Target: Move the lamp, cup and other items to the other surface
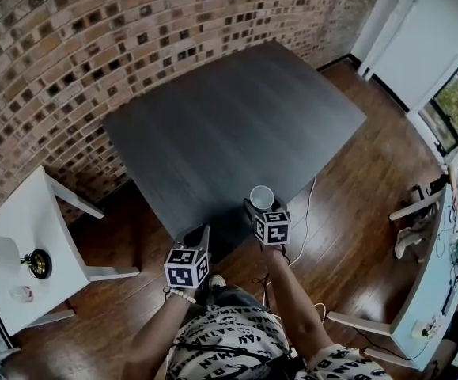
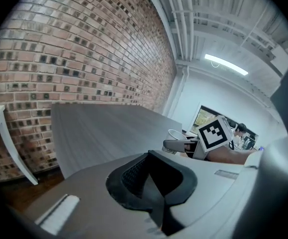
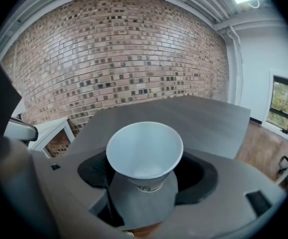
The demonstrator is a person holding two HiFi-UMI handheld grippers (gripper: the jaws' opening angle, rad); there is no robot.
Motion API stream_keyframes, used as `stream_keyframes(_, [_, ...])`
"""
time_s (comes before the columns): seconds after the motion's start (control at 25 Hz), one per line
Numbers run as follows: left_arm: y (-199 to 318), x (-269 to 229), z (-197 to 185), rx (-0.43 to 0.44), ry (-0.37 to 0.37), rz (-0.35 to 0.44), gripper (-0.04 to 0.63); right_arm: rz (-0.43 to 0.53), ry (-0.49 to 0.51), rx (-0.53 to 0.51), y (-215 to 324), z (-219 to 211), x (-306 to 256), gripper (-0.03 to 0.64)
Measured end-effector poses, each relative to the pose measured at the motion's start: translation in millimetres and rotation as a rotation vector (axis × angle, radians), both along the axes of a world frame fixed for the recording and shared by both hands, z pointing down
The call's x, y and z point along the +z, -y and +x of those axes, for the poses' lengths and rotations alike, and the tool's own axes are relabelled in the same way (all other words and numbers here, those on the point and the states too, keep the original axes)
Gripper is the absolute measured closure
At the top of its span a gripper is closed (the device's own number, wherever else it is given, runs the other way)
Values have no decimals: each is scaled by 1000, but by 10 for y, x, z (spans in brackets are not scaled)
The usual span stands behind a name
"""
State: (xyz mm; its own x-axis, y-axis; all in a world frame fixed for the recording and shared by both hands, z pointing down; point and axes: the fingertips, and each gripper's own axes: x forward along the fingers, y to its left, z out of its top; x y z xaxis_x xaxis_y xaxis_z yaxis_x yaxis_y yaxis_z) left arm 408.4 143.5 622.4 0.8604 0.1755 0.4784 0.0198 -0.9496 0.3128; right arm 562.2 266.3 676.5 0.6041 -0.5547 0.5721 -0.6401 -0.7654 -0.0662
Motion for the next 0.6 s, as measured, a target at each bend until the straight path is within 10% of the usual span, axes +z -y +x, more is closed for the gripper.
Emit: stream_keyframes(0.6, [1430, -252, -1762, -317, -9, 36, 595, 6, -26, -421, 2026, -1798, -546, 273])
